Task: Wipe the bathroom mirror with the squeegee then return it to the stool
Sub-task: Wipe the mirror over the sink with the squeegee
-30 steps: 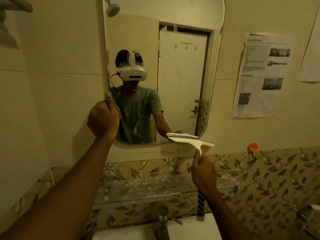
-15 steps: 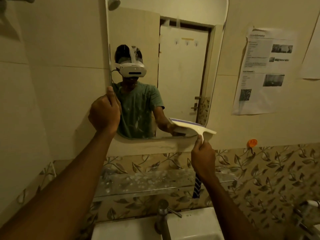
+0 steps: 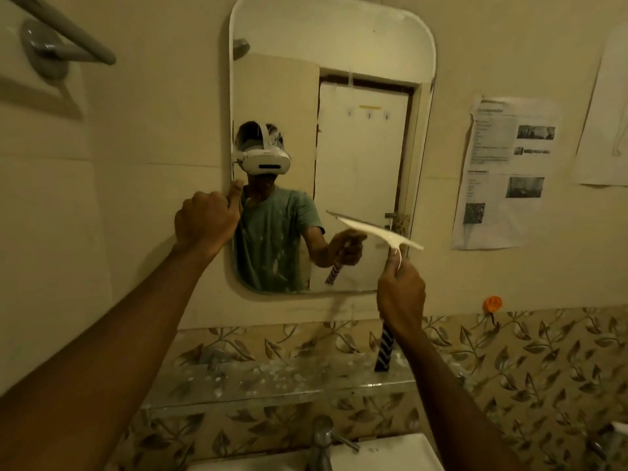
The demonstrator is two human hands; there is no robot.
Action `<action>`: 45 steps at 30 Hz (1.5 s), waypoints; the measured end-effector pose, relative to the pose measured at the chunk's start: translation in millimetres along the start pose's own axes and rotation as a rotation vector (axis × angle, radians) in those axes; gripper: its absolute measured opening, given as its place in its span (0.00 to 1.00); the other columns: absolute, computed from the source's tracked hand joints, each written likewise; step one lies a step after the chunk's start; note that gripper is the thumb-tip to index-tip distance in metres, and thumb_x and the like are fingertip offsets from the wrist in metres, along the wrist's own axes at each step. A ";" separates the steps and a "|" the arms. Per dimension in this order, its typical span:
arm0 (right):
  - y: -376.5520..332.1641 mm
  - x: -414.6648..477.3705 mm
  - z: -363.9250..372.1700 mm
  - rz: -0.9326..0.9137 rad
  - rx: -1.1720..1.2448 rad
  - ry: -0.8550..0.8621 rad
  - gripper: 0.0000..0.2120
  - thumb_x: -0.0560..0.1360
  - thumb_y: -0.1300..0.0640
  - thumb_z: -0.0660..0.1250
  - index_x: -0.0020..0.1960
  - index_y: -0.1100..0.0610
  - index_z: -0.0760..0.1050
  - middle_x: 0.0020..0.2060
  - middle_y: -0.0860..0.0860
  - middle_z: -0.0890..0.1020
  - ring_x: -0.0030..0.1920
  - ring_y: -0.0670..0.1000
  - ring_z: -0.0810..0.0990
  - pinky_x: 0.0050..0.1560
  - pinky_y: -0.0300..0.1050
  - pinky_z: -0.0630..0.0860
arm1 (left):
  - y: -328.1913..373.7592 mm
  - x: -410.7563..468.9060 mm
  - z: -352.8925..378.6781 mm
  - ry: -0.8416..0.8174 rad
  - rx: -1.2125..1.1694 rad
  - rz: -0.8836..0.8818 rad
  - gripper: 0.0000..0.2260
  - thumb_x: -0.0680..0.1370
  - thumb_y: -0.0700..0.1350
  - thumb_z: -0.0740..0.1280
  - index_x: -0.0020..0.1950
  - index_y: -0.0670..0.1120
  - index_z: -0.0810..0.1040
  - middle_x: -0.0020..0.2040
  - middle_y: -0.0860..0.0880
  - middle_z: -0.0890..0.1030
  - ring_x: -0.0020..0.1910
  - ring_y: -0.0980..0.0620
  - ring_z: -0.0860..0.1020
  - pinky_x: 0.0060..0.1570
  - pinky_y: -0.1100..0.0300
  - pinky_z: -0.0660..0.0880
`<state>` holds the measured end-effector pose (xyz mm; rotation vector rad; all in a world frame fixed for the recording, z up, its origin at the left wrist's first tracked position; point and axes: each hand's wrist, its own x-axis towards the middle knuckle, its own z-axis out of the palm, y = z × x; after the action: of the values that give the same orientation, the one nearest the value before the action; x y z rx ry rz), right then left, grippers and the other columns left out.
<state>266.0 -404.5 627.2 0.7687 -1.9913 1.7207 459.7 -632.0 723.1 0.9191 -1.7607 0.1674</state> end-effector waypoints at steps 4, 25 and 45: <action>-47.7 58.2 -9.1 -0.120 0.019 0.007 0.19 0.83 0.46 0.51 0.47 0.56 0.75 0.35 0.52 0.78 0.34 0.50 0.77 0.32 0.44 0.70 | 16.9 34.5 -22.3 0.135 -0.067 -0.067 0.35 0.79 0.67 0.42 0.32 0.44 0.74 0.27 0.48 0.70 0.27 0.47 0.69 0.28 0.61 0.61; -238.1 227.4 -12.2 -0.434 -0.053 0.112 0.24 0.83 0.45 0.48 0.35 0.54 0.71 0.29 0.49 0.77 0.28 0.45 0.75 0.27 0.39 0.66 | 76.3 148.2 -45.9 0.408 -0.268 -0.090 0.26 0.84 0.54 0.50 0.41 0.40 0.79 0.34 0.42 0.80 0.29 0.48 0.73 0.30 0.61 0.64; -236.1 222.1 -21.4 -0.499 -0.095 0.119 0.23 0.84 0.48 0.48 0.34 0.52 0.69 0.30 0.51 0.76 0.28 0.48 0.75 0.28 0.41 0.68 | 69.0 141.8 -38.2 0.456 -0.222 -0.002 0.27 0.83 0.54 0.49 0.40 0.40 0.80 0.32 0.41 0.81 0.30 0.41 0.79 0.30 0.59 0.69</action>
<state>243.8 -437.9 949.5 1.0014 -1.6136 1.3364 427.9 -634.9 882.3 0.6587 -1.3245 0.1620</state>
